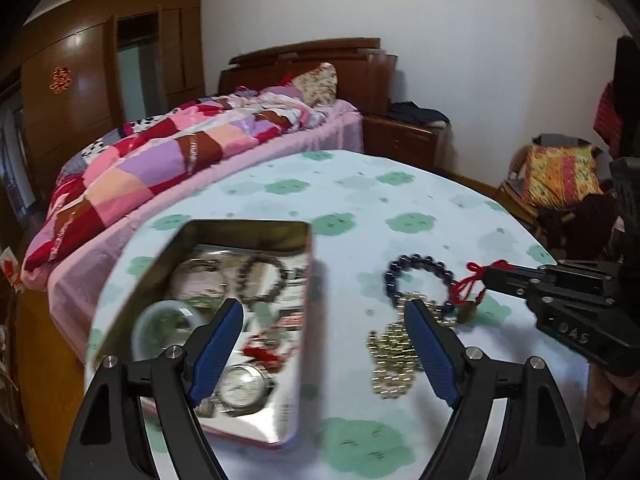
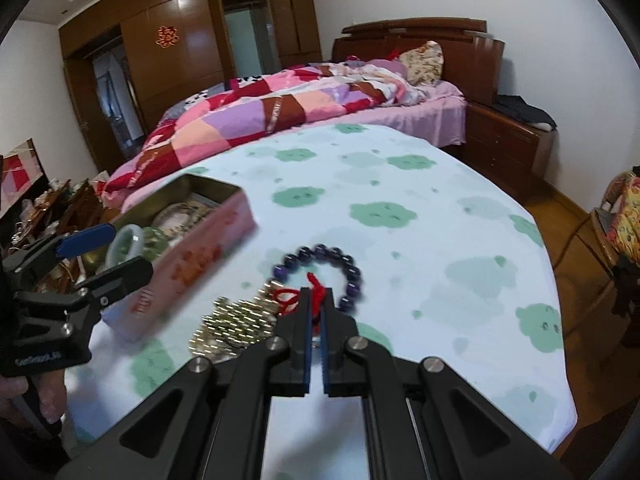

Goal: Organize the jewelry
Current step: 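Grasp the red cord pendant beside the bead bracelet with the right tool, then grasp the pearl necklace with the left tool while the right lifts the red cord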

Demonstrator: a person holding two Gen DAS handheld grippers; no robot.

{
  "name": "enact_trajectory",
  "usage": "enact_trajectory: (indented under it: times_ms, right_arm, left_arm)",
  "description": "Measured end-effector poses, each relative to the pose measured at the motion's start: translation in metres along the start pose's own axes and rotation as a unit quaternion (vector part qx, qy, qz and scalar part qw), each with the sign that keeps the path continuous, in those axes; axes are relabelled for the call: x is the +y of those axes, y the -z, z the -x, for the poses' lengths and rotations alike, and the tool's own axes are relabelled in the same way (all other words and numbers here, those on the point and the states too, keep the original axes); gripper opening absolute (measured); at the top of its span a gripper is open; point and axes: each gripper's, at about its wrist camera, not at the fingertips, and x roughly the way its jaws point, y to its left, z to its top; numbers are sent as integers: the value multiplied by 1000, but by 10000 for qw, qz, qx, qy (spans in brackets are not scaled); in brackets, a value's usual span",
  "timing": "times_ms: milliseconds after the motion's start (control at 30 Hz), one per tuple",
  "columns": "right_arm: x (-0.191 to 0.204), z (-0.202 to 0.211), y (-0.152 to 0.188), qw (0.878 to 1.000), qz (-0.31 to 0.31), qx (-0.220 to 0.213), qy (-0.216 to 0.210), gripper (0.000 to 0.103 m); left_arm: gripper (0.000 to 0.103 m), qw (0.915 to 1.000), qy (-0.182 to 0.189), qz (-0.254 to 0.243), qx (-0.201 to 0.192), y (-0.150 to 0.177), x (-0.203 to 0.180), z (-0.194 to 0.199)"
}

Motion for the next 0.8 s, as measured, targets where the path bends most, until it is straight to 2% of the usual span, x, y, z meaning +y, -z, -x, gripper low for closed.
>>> enact_trajectory:
  times_ms: [67,133,167,233,400,433,467,500,600,700,800]
  right_arm:
    - [-9,-1,4,10000,-56,17,40,5]
    - [-14,-3,6,9999,-112,26,62,5]
    - [-16,-3,7,9999,-135,22,76,5]
    - [-19,-4,9,9998,-180,14,81,5]
    - [-24,-8,16,9996,-273,29,56,5]
    - [-25,-7,16,9996,-289,8,34,5]
    - [-25,-6,16,9996,-276,-34,29,5]
    - [-24,-6,16,9997,-254,-30,28,5]
    - [-21,-5,17,9999,-155,-56,41,5]
    - [-20,-6,17,9999,-151,-51,21,5]
    - [-20,-6,17,9999,-149,-53,23,5]
  left_arm:
    - [81,9998,118,-135,61,0,-13,-6]
    - [65,9990,248,-348,154,1,-26,-11]
    - [61,9985,279,-428,221,2,-31,-15]
    - [59,9971,391,-548,357,5,-40,-23]
    - [47,9946,543,-576,676,9,-48,-42]
    - [43,9941,573,-542,739,9,-48,-46]
    - [33,9934,603,-513,829,10,-48,-50]
    - [28,9924,654,-496,921,10,-48,-53]
    - [19,9916,771,-451,938,11,-47,-53]
    - [4,9915,852,-454,866,12,-48,-49]
    - [4,9923,891,-495,702,12,-50,-42]
